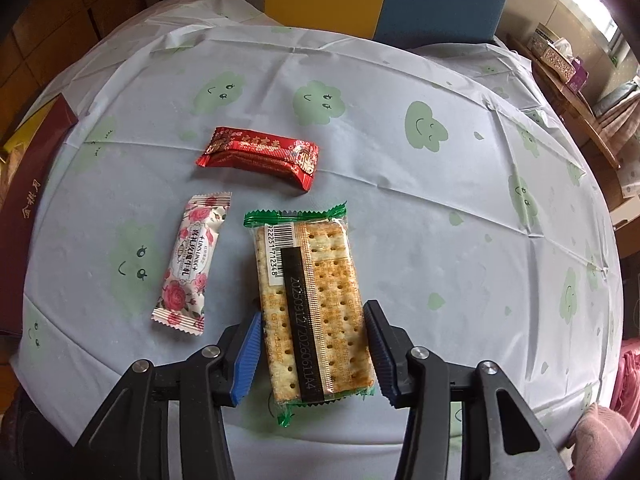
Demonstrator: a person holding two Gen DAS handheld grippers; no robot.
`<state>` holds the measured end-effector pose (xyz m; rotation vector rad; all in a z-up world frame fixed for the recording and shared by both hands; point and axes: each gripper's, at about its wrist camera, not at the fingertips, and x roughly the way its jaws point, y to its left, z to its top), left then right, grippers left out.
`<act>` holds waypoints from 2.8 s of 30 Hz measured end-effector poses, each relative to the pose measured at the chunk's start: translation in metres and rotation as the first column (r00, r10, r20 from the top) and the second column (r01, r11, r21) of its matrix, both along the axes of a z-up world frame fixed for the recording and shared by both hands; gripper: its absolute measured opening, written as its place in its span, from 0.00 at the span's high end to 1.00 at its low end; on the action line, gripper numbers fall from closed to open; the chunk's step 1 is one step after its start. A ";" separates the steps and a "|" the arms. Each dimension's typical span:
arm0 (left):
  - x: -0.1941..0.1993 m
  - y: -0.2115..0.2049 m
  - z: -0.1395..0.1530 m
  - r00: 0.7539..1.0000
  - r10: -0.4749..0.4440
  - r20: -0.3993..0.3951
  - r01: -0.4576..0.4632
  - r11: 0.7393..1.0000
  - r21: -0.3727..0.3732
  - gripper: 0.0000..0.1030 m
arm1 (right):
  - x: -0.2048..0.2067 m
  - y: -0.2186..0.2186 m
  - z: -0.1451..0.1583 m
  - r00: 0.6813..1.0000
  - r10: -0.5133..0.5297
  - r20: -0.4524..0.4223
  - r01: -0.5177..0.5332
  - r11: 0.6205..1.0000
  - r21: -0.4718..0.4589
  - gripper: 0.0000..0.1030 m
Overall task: Organize snacks
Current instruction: 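Carry the cracker pack into the gold tray and open the right tool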
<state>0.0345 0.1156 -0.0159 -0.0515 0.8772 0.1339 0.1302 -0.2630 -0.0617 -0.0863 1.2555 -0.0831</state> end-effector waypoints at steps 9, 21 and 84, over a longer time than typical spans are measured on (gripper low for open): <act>-0.001 0.010 0.000 0.999 0.033 0.004 -0.033 0.999 0.001 0.42 | -0.012 0.012 0.025 0.998 0.002 0.070 -0.007 0.998 0.070 0.52; -0.002 0.022 -0.002 0.998 0.069 0.008 -0.069 0.998 -0.002 0.42 | -0.018 0.111 0.057 0.971 0.173 0.164 -0.203 0.961 0.189 0.52; -0.019 0.042 0.009 0.991 0.113 0.073 -0.117 0.991 0.060 0.43 | -0.038 0.314 0.038 0.833 0.492 0.253 -0.538 0.828 0.157 0.67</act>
